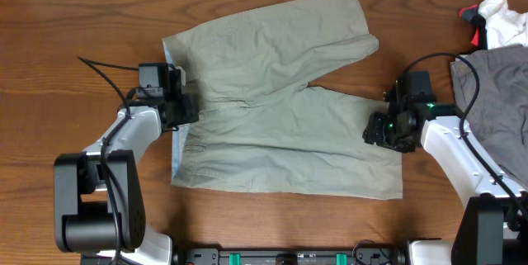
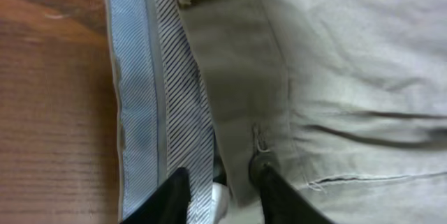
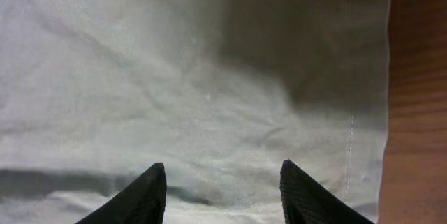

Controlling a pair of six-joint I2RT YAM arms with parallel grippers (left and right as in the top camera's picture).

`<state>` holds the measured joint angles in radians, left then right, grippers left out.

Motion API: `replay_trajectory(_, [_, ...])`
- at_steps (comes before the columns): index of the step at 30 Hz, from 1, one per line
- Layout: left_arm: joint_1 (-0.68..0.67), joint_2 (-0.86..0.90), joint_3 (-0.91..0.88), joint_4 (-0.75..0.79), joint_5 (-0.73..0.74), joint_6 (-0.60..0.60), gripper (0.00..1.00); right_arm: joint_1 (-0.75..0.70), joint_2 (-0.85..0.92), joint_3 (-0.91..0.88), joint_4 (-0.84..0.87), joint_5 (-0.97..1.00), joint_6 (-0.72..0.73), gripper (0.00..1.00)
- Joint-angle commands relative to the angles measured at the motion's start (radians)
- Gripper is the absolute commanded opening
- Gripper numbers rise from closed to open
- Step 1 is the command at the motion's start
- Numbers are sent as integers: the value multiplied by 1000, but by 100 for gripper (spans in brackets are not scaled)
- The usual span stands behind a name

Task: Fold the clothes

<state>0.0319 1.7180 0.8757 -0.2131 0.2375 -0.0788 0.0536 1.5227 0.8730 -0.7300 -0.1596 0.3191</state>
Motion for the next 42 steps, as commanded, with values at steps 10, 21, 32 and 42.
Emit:
replay_trajectory(10, [0,16,2,14,17,3,20,-6,-6,-1,-3,-6,-17,49])
replay_trajectory(21, [0,27,2,16,37,2,6,-6,-6,-1,-3,-6,-17,47])
replay_trajectory(32, [0,-36,16,-3,43,-32,6,-6,-6,-1,-4,-6,-17,47])
replay_trajectory(42, [1,-70,14,-51,42,-27,44,-6,-6,-1,-3,-6,-18,47])
